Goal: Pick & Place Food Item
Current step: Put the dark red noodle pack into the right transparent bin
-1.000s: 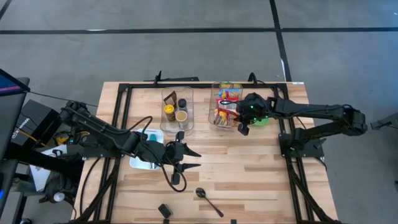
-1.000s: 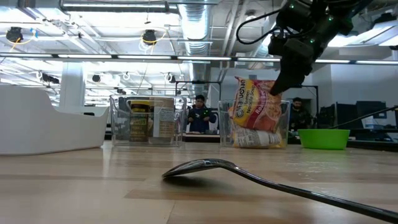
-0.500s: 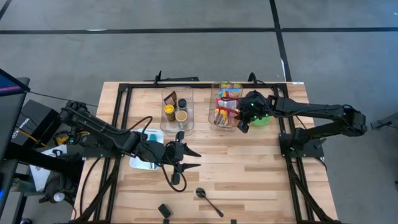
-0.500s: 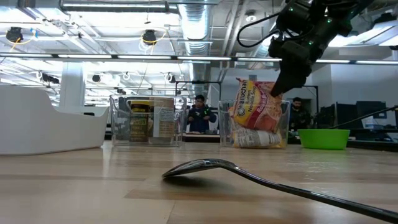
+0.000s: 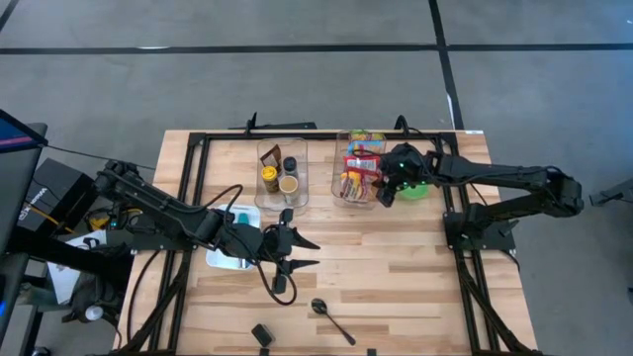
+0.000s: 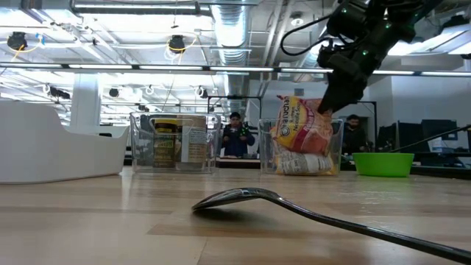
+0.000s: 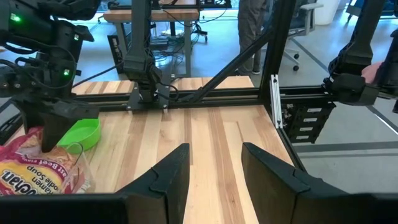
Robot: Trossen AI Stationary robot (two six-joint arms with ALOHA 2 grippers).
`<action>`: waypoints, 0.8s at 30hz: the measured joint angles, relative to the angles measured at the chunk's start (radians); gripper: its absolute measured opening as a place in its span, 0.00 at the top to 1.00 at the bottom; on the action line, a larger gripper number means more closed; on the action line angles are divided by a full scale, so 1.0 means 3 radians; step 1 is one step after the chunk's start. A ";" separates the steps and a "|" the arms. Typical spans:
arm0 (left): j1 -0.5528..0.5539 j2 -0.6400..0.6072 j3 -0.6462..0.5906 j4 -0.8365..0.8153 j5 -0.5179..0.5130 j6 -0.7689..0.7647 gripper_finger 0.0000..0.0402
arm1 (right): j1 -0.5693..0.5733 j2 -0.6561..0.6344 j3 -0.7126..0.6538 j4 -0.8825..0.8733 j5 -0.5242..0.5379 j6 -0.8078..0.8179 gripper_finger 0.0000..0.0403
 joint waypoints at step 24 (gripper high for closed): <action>0.0000 0.0001 0.0000 -0.0023 0.0000 0.0000 0.65 | -0.0032 -0.0573 0.0000 -0.0015 -0.0012 0.0086 0.49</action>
